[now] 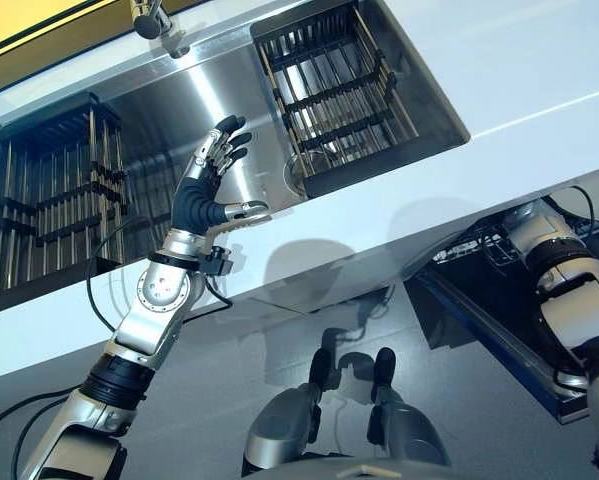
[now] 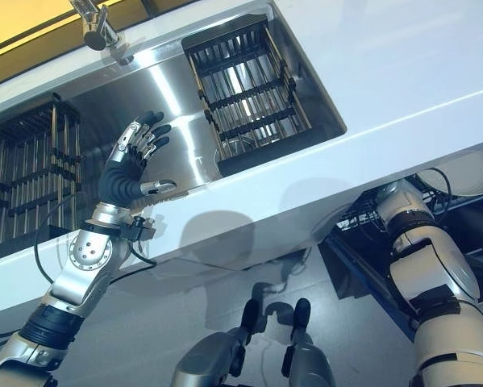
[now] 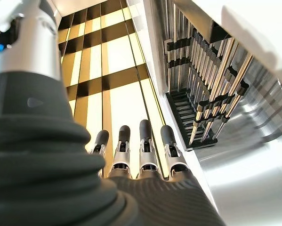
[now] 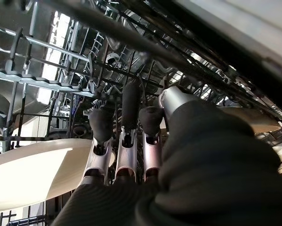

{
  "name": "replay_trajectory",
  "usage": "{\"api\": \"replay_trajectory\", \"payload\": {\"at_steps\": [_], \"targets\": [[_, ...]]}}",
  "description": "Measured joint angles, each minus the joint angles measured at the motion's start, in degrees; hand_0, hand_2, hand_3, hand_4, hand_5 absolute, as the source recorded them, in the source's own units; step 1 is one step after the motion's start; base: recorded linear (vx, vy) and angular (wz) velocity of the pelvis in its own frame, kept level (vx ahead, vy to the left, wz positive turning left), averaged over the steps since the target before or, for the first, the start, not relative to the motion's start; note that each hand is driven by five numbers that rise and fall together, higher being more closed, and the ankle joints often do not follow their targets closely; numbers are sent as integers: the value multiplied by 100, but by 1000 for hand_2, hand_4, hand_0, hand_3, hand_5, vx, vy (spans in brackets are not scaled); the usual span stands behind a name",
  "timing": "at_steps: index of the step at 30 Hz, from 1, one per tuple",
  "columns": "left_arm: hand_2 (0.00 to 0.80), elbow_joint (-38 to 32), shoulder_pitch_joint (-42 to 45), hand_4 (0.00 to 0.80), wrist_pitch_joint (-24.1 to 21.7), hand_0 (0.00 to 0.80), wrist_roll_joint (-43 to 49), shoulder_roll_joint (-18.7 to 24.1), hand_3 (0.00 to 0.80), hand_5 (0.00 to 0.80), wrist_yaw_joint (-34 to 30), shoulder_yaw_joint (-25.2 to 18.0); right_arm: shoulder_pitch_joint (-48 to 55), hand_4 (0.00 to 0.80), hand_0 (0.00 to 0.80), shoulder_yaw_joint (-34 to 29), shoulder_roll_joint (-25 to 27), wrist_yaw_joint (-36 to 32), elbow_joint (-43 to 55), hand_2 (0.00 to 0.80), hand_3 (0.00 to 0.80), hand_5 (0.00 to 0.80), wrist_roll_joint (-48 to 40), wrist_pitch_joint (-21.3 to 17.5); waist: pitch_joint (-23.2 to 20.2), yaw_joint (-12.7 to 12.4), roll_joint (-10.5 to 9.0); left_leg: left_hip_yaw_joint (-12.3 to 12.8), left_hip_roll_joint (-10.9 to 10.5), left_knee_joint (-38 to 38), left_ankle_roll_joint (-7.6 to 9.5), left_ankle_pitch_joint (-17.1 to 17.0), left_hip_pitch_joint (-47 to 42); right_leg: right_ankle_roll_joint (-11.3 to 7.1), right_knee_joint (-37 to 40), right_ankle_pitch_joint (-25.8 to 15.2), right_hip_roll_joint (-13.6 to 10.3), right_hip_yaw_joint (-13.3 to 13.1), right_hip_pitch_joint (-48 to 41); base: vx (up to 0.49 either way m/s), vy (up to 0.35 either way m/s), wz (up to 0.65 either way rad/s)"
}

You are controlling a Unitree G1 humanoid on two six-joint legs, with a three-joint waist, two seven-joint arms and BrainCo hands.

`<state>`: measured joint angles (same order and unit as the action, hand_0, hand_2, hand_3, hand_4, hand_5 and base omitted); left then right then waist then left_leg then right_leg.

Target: Take plates into dishwasher

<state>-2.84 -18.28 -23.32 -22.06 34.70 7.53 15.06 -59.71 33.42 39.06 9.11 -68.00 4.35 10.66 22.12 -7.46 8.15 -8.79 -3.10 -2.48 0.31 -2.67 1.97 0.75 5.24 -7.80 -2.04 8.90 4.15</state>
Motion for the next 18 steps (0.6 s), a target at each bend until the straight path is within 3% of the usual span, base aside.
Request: {"api": "replay_trajectory", "payload": {"at_steps": [9, 13, 18], "targets": [[0, 0, -53, 0, -9, 0, -2, 1, 0, 0, -32, 27, 12, 800, 800, 1, 11, -29, -13, 800, 800, 800, 55, -157, -3, 30, -6, 0, -2, 1, 0, -1, -48, -1, -1, -2, 0, -2, -48, -19, 12, 0], [0, -3, -56, 0, -14, 0, -2, 1, 0, 0, -57, 37, 121, 800, 800, 7, 73, -429, 52, 800, 800, 800, 85, -163, -15, 61, -44, 39, 3, -24, 2, 1, -144, -2, -1, -3, 6, -54, -111, -20, 52, -4], [0, -18, -64, 0, -12, 0, -4, 14, 0, 0, -100, 30, 696, 800, 800, 21, 269, -930, 582, 800, 800, 800, 302, -208, -88, 57, -294, 142, 12, -95, 5, 2, -340, -5, -1, -1, 27, -179, -238, 16, 61, -11]]}}
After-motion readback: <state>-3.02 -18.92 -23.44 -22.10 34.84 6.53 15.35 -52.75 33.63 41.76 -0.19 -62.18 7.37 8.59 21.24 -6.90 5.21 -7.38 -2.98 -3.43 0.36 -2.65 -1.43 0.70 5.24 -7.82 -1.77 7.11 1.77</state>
